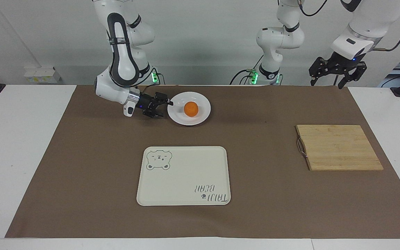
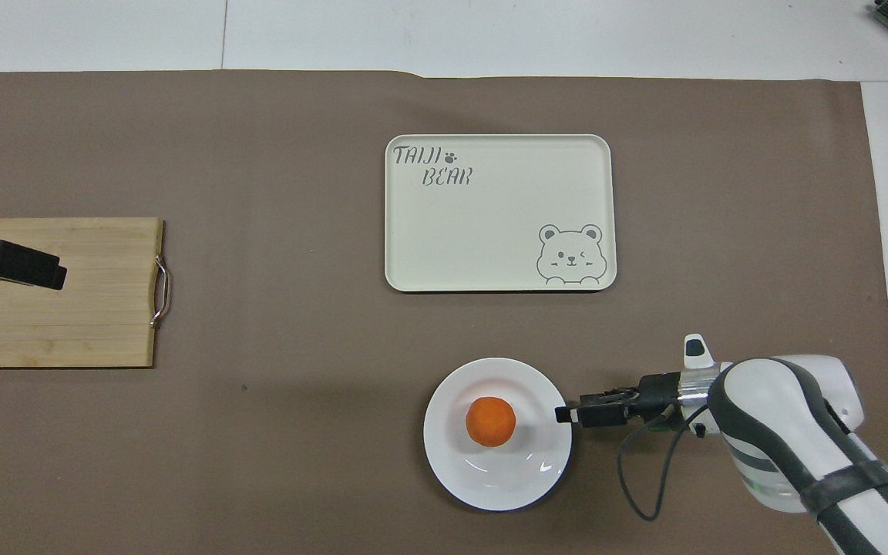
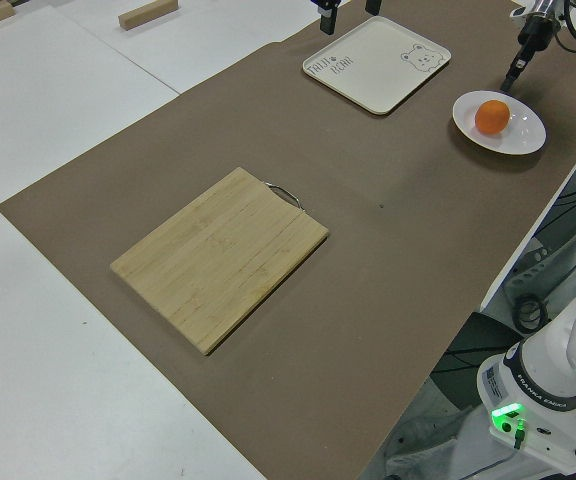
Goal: Place orange and plate with both arms
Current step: 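Move the right gripper down to the rim of the white plate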
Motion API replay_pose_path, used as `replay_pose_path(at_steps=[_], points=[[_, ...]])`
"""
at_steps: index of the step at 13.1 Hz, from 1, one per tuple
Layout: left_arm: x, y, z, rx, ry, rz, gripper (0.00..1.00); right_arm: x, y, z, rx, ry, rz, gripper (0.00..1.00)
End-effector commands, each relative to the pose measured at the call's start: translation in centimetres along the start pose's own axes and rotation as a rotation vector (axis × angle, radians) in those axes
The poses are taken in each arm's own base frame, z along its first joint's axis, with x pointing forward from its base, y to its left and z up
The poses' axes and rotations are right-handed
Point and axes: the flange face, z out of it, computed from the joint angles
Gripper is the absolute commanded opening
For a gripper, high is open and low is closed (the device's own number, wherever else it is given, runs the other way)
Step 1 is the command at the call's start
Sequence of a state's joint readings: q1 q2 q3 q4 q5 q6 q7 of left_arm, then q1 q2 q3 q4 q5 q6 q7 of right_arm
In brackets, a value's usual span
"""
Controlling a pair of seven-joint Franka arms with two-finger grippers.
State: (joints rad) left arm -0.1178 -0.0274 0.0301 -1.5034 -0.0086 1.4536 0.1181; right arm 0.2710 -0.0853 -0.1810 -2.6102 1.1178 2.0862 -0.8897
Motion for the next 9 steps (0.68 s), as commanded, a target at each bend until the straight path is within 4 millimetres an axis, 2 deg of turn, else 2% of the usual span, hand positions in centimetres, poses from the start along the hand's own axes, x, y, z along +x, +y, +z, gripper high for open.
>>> replay_pose_path(at_steps=[1, 4, 7, 9], points=[[0.6, -0.6, 0.2, -0.014, 0.000, -0.009, 1.00, -2.1, 0.2, 0.9, 0.022, 0.051, -0.025, 1.00], [0.3, -0.2, 0.4, -0.015, -0.008, 0.006, 1.00, -3.0, -0.2, 2.4, 0.028, 0.051, -0.013, 1.00], [0.4, 0.4, 2.1, -0.018, -0.032, 0.017, 1.00, -4.0, -0.8, 4.0, 0.027, 0.063, 0.004, 1.00], [0.0, 0.5, 2.6, -0.020, -0.048, 0.017, 1.00, -4.1, -0.9, 4.3, 0.016, 0.064, 0.002, 1.00]])
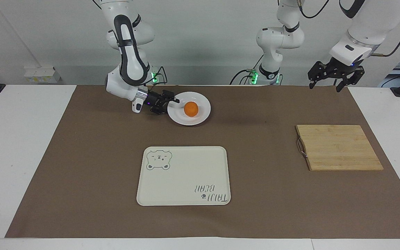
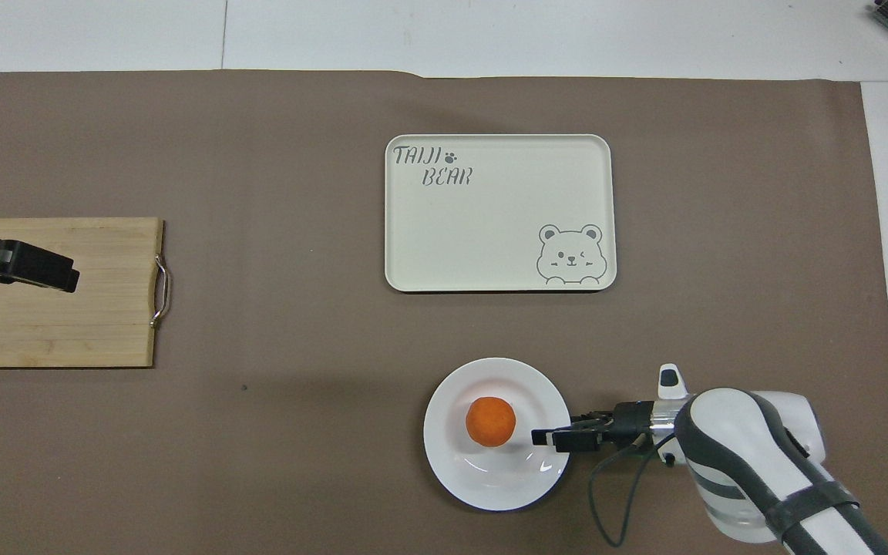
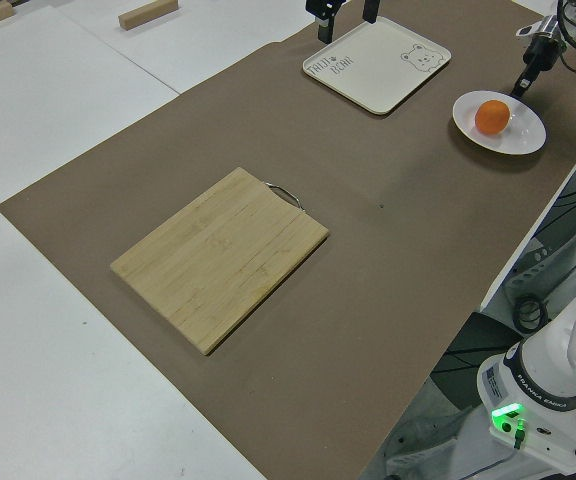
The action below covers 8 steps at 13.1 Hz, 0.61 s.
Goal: Place orange and plate with both arms
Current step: 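Push the plate with the right gripper farther onto the bear tray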
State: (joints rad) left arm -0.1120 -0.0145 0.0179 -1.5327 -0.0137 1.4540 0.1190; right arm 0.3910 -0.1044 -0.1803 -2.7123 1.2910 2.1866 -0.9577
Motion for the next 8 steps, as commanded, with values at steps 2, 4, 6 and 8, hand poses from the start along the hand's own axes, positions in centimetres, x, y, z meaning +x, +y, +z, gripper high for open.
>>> replay_pose_path(at_steps=[2, 4, 6, 8], points=[[-0.68, 0.14, 0.60, -0.010, -0.004, 0.001, 1.00, -0.90, -0.31, -0.15, 0.001, 0.035, -0.013, 1.00], [-0.68, 0.14, 0.60, -0.010, -0.004, -0.001, 1.00, -0.83, -0.37, -0.14, 0.000, 0.036, -0.015, 0.81], [-0.68, 0.14, 0.60, -0.010, -0.004, -0.001, 1.00, -0.84, -0.31, -0.12, -0.001, 0.036, -0.005, 0.47], [-0.67, 0.06, 0.58, -0.010, -0.002, -0.005, 1.00, -0.84, -0.31, -0.12, -0.001, 0.036, 0.004, 0.28]])
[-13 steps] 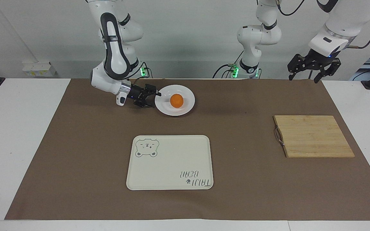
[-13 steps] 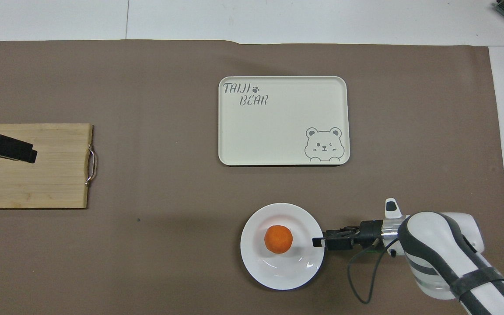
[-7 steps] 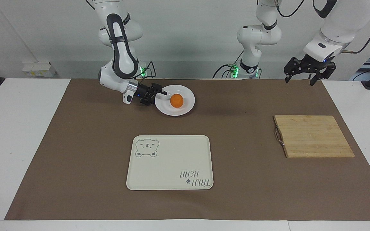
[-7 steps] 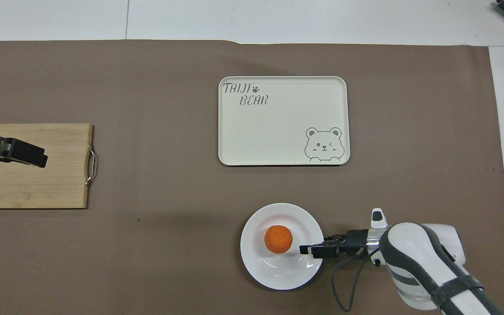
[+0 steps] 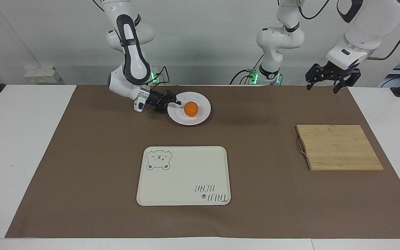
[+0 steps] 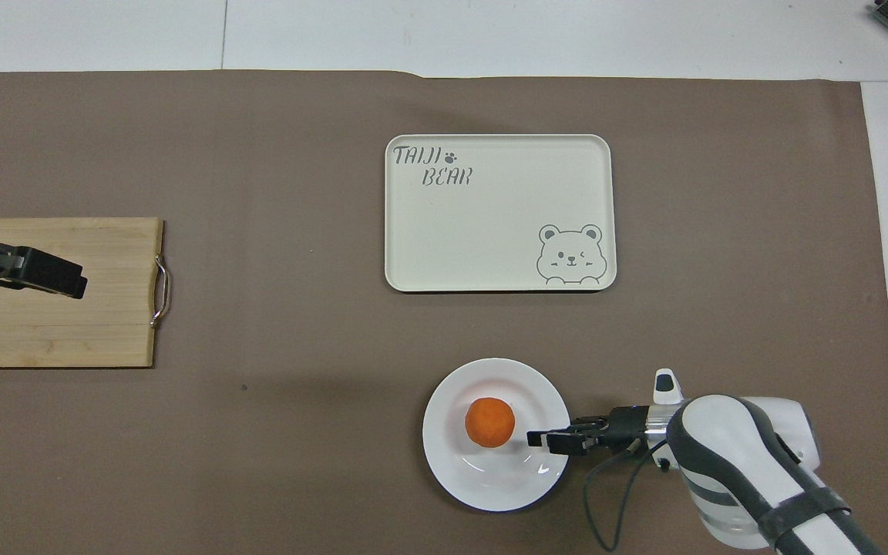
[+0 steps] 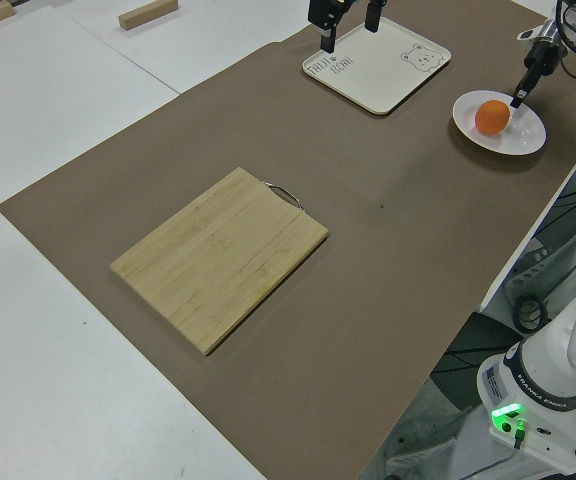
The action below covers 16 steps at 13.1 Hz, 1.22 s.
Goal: Place orange and plate with both arms
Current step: 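Push the plate with the right gripper farther onto the bear tray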
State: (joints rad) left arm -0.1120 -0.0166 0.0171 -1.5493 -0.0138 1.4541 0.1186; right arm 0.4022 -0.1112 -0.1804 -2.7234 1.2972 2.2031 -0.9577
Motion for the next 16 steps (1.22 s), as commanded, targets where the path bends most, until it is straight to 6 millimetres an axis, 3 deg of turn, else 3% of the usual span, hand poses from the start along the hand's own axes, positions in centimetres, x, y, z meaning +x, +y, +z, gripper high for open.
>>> replay_pose_path(at_steps=[1, 5, 10, 16], points=[[-0.6, 0.0, -0.1, -0.008, 0.015, -0.018, 1.00, -0.4, -0.3, -0.3, 0.007, 0.035, 0.004, 0.24], [-0.5, 0.0, -0.2, -0.007, 0.021, -0.024, 1.00, -0.1, -0.3, -0.2, 0.004, 0.034, 0.002, 0.00], [0.1, -0.1, -0.7, -0.004, 0.059, -0.041, 1.00, 1.6, -1.2, -0.4, 0.023, 0.043, -0.016, 0.00], [0.2, 0.0, -0.9, 0.009, 0.075, -0.029, 1.00, 4.2, -4.5, -1.6, 0.061, 0.071, 0.050, 0.00]])
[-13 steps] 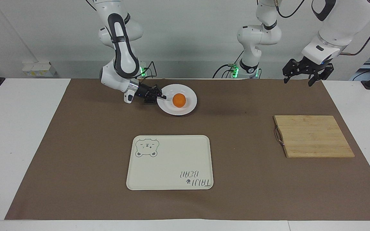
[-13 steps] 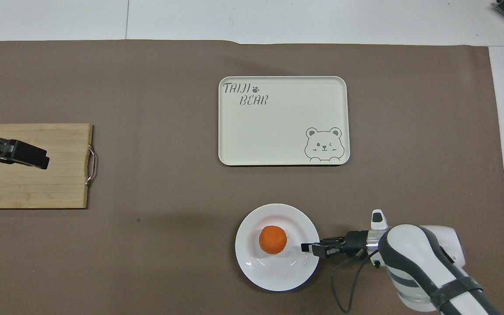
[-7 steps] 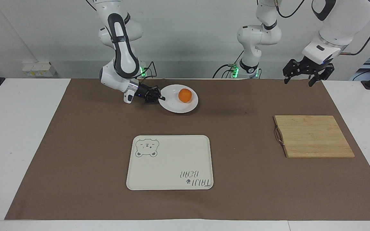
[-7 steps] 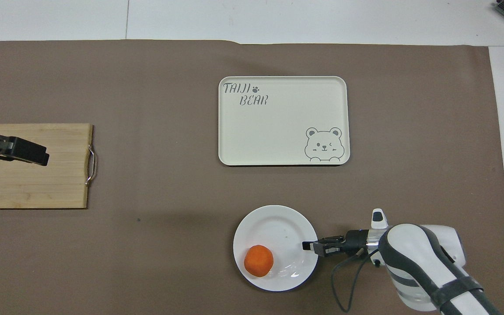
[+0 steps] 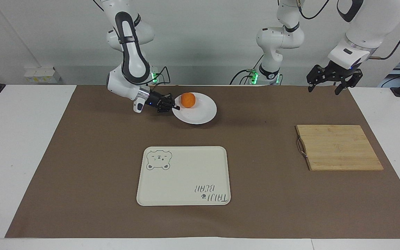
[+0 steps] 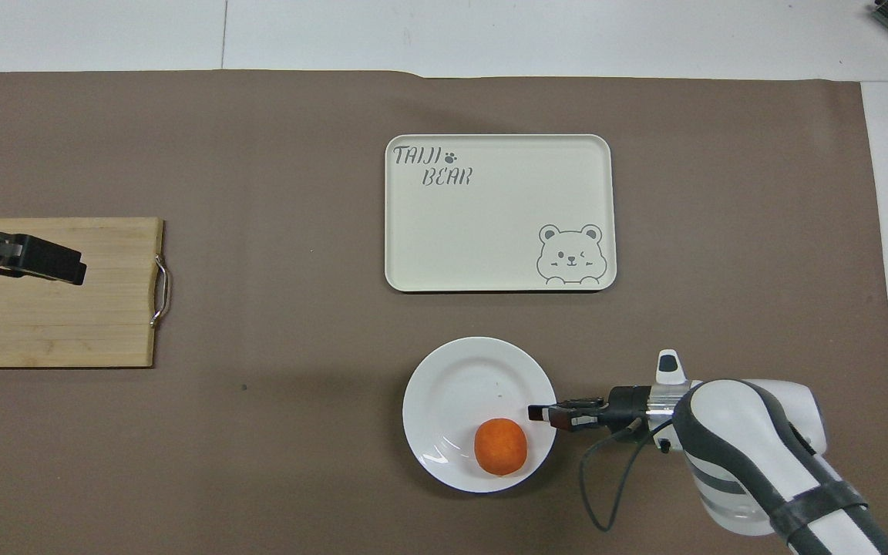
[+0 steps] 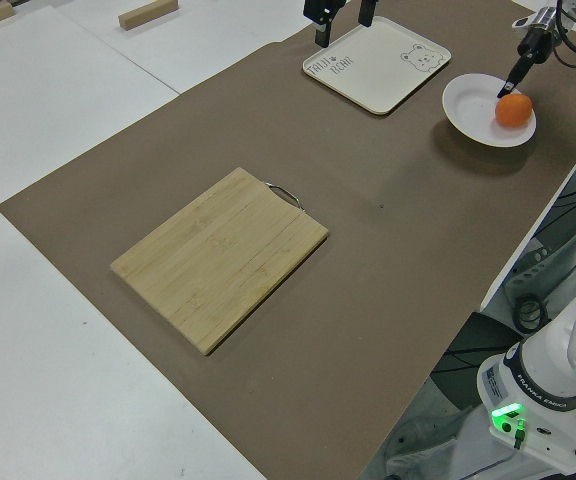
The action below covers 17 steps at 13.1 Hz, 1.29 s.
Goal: Place orange and plate with both arms
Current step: 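Push the plate with the right gripper farther onto the bear tray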
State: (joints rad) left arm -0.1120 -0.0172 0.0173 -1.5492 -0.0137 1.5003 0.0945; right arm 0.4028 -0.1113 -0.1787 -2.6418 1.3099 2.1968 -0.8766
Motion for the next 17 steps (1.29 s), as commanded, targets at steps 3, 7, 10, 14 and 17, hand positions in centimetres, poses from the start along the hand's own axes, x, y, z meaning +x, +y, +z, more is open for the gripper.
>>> replay_pose_path(at_steps=[3, 7, 10, 14, 17], points=[[-0.2, 0.1, -0.4, 0.004, 0.028, -0.001, 1.00, 2.5, -3.8, -0.9, 0.048, 0.039, 0.054, 0.00], [-0.2, 0.3, -0.4, 0.004, 0.027, 0.004, 1.00, 5.9, -5.5, -1.5, 0.046, 0.063, 0.086, 0.00], [-0.2, 0.3, -0.4, 0.003, 0.027, 0.007, 1.00, 9.8, -6.6, -1.5, 0.019, 0.066, 0.159, 0.00], [-0.2, 0.4, -0.4, 0.001, 0.029, 0.009, 1.00, 14.0, -7.3, -2.6, 0.016, 0.055, 0.187, 0.00], [-0.2, 0.3, -0.5, 0.001, 0.030, 0.007, 1.00, 17.3, -6.7, -4.6, -0.020, 0.058, 0.201, 0.00]])
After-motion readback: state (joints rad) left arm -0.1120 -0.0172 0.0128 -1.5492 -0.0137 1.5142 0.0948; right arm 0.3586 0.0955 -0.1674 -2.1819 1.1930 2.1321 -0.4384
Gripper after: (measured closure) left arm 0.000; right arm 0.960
